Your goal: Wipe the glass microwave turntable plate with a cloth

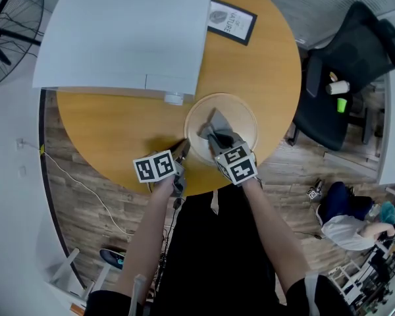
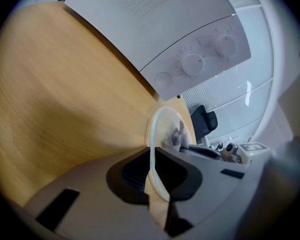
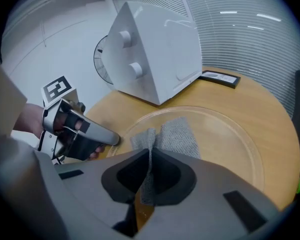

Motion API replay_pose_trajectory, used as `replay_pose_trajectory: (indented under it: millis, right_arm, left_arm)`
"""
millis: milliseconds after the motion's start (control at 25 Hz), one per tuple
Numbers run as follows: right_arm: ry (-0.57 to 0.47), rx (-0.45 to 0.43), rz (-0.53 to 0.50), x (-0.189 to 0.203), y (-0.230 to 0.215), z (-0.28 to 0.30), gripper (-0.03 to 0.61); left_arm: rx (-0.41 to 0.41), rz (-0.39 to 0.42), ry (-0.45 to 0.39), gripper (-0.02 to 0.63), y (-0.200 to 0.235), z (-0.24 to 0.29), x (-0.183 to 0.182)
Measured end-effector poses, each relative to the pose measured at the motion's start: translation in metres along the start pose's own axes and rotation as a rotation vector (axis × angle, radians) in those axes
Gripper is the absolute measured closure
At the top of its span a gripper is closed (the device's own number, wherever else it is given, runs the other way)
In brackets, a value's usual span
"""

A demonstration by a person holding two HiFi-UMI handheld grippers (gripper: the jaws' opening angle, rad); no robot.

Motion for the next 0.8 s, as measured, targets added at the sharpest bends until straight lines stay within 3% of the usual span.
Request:
replay_pose_trajectory:
  millis: [200,320,480,800]
  right_arm:
    - [0.030,-0.126,-0.090,-0.004,0.032,0.023,0.554]
    - [0.025,-0.140,-0.138,-0.012,0.030,0.036,0.554]
    - [0.008,-0.082,-0.154,-0.023,0.007,0.040,0.554]
    - [-0.027,0.086,-0.079,-0.029,-0.060,0.012,0.554]
  left_arm:
    - [-0.002,0.001,0.000,0.588,0.001,0.000,0.000]
    - [-0.004,-0.003,-0.001,0.588,0.000,0.000,0.001]
    - [-0.003,0.000,-0.002,0.588,0.000,0.001,0.001]
    - [-0.001,-0.005,-0.003,0.588,0.001,0.001,0.001]
Point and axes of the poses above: the fingertips, and each gripper's own axes: z forward along the fingers, y to its left, x out of its underside, the point moved 5 cm from there along -z, backward along the fingers, and after that the axes turned 15 degrees about -y, right-handed, at the moved point
